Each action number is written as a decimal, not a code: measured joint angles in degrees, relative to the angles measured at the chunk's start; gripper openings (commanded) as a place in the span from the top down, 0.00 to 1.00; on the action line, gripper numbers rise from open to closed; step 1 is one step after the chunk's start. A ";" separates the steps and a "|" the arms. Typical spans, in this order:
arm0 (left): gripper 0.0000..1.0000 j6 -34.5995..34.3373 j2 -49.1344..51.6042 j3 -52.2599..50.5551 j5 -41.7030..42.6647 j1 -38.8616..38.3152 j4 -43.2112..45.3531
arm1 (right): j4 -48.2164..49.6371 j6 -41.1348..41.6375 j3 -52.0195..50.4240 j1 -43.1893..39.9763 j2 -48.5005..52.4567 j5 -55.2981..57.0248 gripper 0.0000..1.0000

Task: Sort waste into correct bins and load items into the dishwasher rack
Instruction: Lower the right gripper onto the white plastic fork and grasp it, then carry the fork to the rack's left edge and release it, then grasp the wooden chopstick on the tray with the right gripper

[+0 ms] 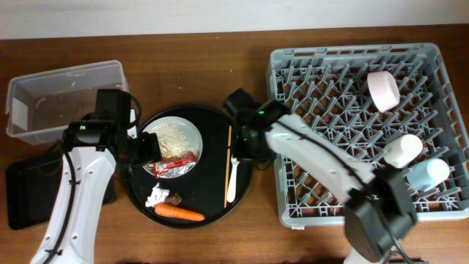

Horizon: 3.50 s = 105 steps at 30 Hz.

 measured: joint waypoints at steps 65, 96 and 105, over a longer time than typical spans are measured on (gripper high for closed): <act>0.19 0.00 0.00 0.00 0.00 0.00 0.00 | 12.63 3.32 -3.23 5.07 13.31 0.83 0.96; 0.19 0.00 0.00 0.00 0.00 0.00 0.00 | -6.80 -16.61 1.57 -13.70 -1.51 4.22 0.65; 0.19 0.00 0.00 0.00 0.00 0.00 -0.04 | 6.99 -12.26 5.44 2.27 6.80 -2.91 0.61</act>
